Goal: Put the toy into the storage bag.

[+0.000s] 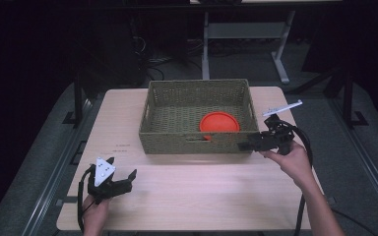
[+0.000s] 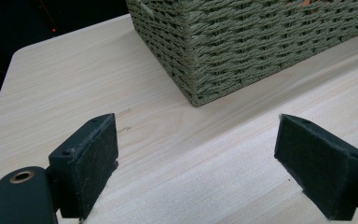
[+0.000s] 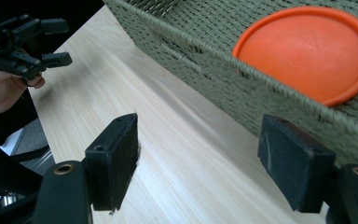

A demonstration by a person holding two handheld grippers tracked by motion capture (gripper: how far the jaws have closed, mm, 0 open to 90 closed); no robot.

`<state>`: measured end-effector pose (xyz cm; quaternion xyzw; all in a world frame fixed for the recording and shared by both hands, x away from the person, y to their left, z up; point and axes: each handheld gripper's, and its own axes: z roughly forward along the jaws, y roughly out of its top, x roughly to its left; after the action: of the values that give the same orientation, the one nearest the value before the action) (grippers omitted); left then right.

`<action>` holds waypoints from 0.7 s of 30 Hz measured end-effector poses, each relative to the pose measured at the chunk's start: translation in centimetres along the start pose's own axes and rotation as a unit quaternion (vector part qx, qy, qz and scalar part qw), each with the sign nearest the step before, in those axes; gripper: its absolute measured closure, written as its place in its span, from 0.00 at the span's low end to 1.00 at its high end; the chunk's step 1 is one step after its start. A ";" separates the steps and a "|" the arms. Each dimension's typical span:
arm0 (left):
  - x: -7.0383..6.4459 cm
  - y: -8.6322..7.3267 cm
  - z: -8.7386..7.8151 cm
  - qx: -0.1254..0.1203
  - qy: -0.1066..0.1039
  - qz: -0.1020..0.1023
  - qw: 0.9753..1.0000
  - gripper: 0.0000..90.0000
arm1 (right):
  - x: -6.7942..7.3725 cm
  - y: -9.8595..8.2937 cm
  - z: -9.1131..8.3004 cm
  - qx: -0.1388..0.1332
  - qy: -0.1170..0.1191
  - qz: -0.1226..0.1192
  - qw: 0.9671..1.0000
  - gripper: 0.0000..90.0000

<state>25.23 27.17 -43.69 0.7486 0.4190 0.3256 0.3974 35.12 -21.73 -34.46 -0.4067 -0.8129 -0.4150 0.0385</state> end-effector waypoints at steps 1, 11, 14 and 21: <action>0.0 0.0 0.0 0.001 0.000 0.002 1.000 0.14 | -0.1 -0.2 0.0 -0.001 0.001 0.000 1.000 0.32; 0.0 0.0 0.0 0.000 0.000 0.000 1.000 0.14 | -0.5 -2.4 0.2 -0.007 0.004 0.009 1.000 0.31; 0.0 0.0 0.0 0.000 0.000 0.000 1.000 0.14 | -0.6 -3.0 0.2 -0.008 0.004 0.011 1.000 0.31; -0.1 0.0 0.0 -0.001 -0.002 0.002 1.000 0.14 | -1.1 -4.2 0.2 -0.006 0.005 0.018 1.000 0.31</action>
<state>25.21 27.11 -43.72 0.7497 0.4165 0.3257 0.3981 32.96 -23.62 -37.76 -0.4197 -0.8027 -0.4209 0.0480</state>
